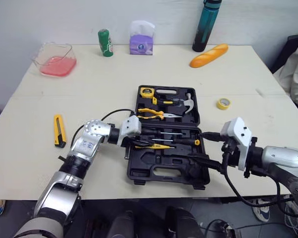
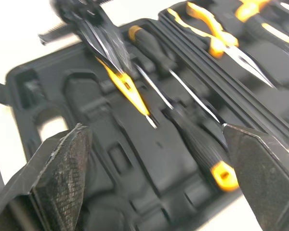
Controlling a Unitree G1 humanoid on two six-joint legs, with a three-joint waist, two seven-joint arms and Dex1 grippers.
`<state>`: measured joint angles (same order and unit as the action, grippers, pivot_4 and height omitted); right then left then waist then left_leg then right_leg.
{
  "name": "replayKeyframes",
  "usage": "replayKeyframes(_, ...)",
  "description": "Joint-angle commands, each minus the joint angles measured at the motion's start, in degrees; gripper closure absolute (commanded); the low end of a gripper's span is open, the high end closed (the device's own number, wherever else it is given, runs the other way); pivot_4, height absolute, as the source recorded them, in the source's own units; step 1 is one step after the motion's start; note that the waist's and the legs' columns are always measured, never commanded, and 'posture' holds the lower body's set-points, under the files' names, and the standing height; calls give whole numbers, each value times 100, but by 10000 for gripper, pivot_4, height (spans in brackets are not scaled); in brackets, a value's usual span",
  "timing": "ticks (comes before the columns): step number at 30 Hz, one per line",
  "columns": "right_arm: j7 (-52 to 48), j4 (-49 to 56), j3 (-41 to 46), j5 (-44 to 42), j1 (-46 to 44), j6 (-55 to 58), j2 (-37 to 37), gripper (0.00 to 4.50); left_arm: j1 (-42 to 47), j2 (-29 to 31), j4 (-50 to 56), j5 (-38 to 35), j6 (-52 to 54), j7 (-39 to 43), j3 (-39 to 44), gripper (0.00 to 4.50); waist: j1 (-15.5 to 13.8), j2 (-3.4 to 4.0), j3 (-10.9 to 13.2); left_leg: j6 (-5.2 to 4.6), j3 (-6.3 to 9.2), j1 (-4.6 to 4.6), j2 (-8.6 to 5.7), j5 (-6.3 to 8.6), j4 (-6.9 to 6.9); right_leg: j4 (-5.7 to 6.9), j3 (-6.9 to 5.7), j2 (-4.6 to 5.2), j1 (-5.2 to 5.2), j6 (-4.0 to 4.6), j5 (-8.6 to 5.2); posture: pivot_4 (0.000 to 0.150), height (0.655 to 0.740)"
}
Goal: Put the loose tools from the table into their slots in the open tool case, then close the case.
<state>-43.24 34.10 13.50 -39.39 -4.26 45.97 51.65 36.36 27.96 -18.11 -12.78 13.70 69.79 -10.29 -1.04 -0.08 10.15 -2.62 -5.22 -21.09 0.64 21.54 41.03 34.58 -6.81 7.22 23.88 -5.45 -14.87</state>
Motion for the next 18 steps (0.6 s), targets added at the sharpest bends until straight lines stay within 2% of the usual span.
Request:
replayKeyframes(1, -279, -571, 846, 219, 262, -337, 257, 0, -424, 533, 1031, -925, 1132, -248, 1111, 26373, 38, -2, 4, 0, 0, -2, 0, 0, -1, 0, 0, -2, 1, 0, 0, 1500, 7394)
replayKeyframes(6, -630, -1888, 2065, 556, 812, -714, 488, 0, -2259, 1279, 2501, -1889, 2482, -976, 2987, 2573, 108, 6, 8, 3, -1, 4, 4, 1, -14, -14, 2, -2, -1, -1, 0, 1500, 7394)
replayKeyframes(7, -712, -2089, 2238, 644, 938, -822, 519, 0, -2668, 1355, 2661, -1895, 2514, -1103, 3332, 771, 108, 7, 8, 4, 0, 6, 4, 1, -14, -16, 0, -1, -6, -1, 0, 1500, 7394)
replayKeyframes(10, -894, -2726, 2657, 925, 1210, -1137, 621, 0, -3829, 1475, 2881, -1951, 2670, -1486, 4623, 771, 106, 10, 11, 7, 1, 14, 4, 5, -15, -24, 2, 2, -13, -1, 0, 1500, 7394)
replayKeyframes(13, -954, -3216, 2912, 1080, 1250, -1337, 712, 0, -4605, 1489, 2709, -1934, 2673, -1771, 5632, 771, 90, 18, 17, 10, 5, 15, 5, 15, -14, -48, 2, 7, -12, 0, -1, 1500, 7394)
replayKeyframes(15, -973, -3528, 2983, 1165, 1198, -1450, 780, 0, -4944, 1458, 2591, -1966, 2674, -1909, 6099, 771, 90, 28, 20, 46, 6, 21, 5, 43, -16, -48, 6, 15, -10, 3, -2, 1500, 7394)
replayKeyframes(18, -921, -4052, 2819, 1321, 933, -1709, 805, 0, -5123, 1401, 2128, -1944, 2713, -2239, 6509, 771, 92, 42, 21, 50, 4, 26, 4, 50, -27, -51, 8, 19, -9, 8, -5, 1500, 7394)
